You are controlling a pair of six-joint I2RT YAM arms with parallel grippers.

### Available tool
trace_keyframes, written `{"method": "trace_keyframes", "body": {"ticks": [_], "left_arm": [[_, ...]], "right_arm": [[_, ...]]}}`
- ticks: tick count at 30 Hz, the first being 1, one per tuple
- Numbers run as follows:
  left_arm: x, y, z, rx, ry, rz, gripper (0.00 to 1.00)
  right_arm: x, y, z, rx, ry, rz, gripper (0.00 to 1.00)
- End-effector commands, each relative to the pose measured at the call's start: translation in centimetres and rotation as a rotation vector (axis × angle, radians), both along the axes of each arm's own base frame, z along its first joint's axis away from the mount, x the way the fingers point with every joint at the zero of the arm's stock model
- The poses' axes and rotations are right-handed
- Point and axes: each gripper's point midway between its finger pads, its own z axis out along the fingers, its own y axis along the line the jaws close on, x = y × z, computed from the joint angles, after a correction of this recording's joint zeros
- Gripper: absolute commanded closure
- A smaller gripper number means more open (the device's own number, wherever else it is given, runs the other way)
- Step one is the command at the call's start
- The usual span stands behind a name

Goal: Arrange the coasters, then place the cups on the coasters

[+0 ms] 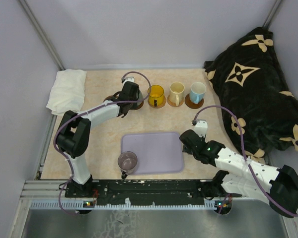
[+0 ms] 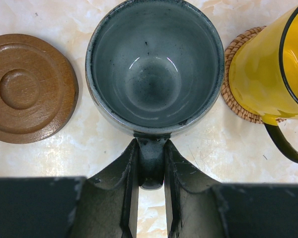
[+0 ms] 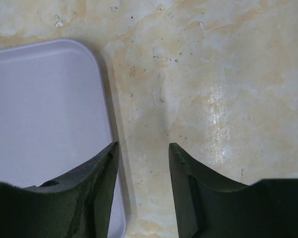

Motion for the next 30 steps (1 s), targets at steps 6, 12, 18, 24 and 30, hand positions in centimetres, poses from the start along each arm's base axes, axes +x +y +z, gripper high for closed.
{"method": "trace_keyframes", "body": {"ticks": [6, 12, 18, 24, 30], "left_arm": [[2.9, -1.0, 4.5, -0.079, -0.151, 0.036, 1.0], [2.7, -0.9, 4.3, -0.078, -0.146, 0.042, 1.0], [2.5, -0.7, 3.9, -0.075, -0.136, 0.045, 1.0], [2.3, -0.6, 3.5, -0.07, -0.121, 0.05, 0.93], [2.1, -0.7, 3.3, -0.068, -0.107, 0.045, 0.83]], "right_arm": [[0.5, 0.9, 0.2, 0.04, -0.024, -0.003, 0.55], [0.4, 0.9, 0.0, 0.037, -0.02, 0.0, 0.54], [0.4, 1.0, -0.1, 0.04, -0.018, 0.004, 0.54], [0.4, 1.1, -0.2, 0.037, -0.013, 0.007, 0.54], [0.5, 1.2, -0.1, 0.035, -0.012, 0.008, 0.54]]}}
